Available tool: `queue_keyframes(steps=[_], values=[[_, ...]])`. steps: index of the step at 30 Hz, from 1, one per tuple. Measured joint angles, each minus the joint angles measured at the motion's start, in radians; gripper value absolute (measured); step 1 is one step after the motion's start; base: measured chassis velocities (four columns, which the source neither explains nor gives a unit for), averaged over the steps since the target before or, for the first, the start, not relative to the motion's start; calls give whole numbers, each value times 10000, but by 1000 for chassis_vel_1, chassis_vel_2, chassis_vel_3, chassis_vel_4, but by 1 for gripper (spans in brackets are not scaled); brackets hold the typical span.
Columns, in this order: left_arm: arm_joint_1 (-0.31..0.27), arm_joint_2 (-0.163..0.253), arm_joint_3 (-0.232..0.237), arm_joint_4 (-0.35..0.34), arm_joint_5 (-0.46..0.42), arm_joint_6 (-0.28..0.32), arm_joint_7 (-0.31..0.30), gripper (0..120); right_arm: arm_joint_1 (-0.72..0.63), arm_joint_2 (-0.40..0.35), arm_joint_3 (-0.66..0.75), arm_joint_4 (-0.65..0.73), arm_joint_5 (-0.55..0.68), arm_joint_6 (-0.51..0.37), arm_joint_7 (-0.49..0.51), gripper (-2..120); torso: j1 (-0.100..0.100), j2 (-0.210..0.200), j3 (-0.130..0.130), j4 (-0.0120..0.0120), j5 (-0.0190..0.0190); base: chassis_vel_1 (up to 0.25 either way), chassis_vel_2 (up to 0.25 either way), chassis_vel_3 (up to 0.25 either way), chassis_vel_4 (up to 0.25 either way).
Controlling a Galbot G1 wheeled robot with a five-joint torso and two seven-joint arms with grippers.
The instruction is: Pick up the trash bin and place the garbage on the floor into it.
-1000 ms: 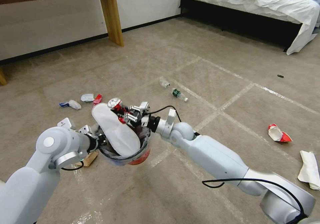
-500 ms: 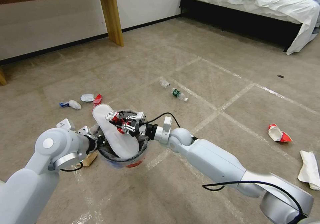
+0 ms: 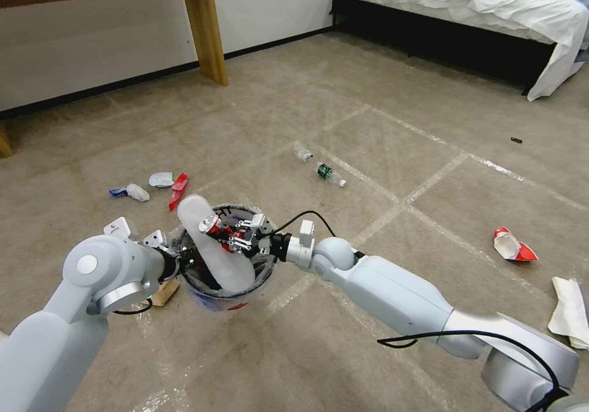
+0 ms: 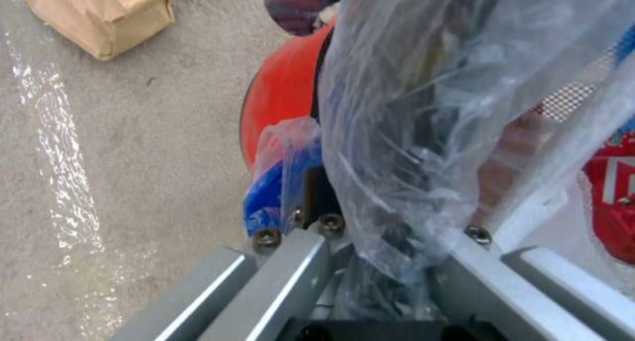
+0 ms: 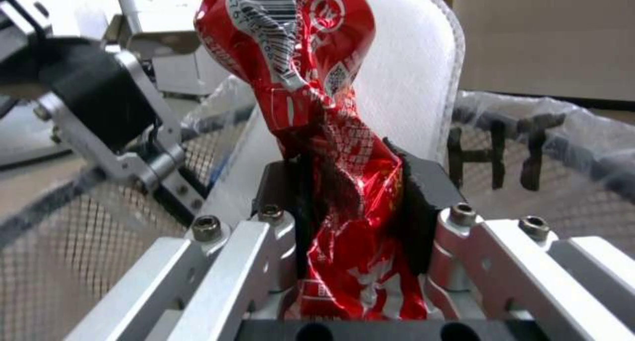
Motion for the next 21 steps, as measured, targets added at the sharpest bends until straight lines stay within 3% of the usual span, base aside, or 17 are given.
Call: queue_keyframes(steps=[21], values=[[-186, -151, 57, 333, 96, 0, 54, 0, 1043, -230, -484, 270, 523, -52, -446, 25, 0, 0, 0, 1, 0, 0, 0, 0, 0]])
